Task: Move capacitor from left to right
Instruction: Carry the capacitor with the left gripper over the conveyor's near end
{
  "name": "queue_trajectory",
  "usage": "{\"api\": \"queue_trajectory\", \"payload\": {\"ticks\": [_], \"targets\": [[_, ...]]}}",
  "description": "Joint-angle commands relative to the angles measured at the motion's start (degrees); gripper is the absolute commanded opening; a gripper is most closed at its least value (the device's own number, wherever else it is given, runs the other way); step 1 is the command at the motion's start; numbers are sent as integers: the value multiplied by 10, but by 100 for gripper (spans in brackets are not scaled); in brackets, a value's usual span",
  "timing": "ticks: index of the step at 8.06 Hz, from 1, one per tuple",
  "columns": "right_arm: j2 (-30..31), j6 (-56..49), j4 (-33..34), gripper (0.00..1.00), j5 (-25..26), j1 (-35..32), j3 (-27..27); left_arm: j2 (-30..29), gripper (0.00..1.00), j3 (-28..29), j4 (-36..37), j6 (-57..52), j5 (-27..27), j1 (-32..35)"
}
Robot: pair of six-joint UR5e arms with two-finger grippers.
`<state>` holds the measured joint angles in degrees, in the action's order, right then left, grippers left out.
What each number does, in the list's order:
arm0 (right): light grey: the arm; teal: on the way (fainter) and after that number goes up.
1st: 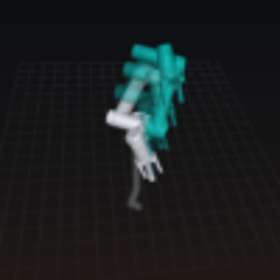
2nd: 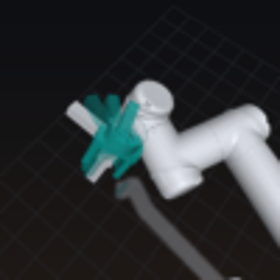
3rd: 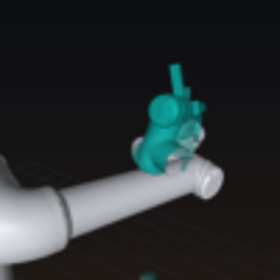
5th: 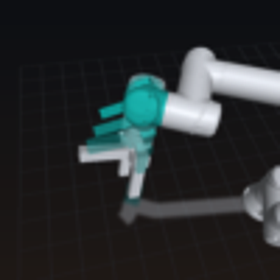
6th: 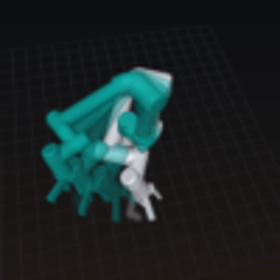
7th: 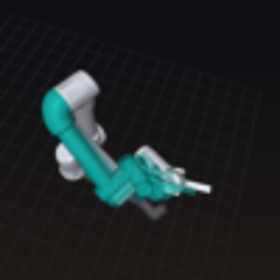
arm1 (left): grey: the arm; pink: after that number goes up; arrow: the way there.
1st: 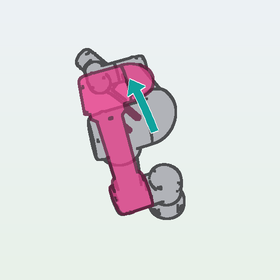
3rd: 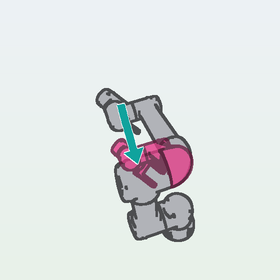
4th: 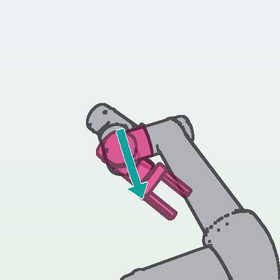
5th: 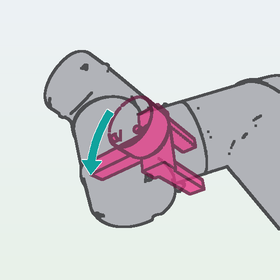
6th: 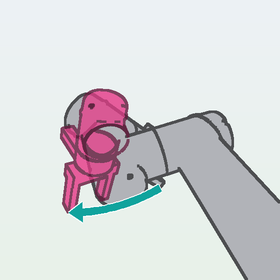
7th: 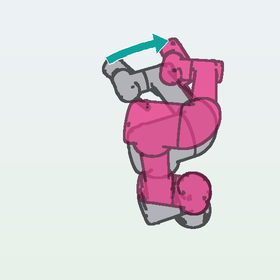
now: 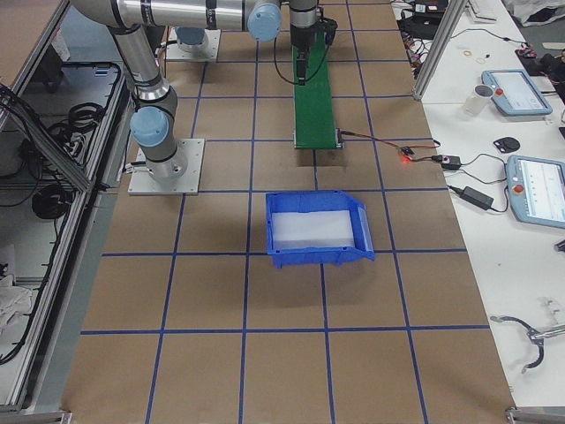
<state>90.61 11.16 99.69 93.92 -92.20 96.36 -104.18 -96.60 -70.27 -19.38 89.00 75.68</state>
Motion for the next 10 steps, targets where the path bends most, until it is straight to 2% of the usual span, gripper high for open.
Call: {"api": "queue_trajectory", "payload": {"ticks": [1, 10], "targets": [[0, 0, 0, 100, 0, 0, 0, -14, 0, -2, 2, 21, -2, 7], [0, 0, -2, 100, 1, 0, 0, -48, 0, -4, 34, 32, 8, 6]]}}
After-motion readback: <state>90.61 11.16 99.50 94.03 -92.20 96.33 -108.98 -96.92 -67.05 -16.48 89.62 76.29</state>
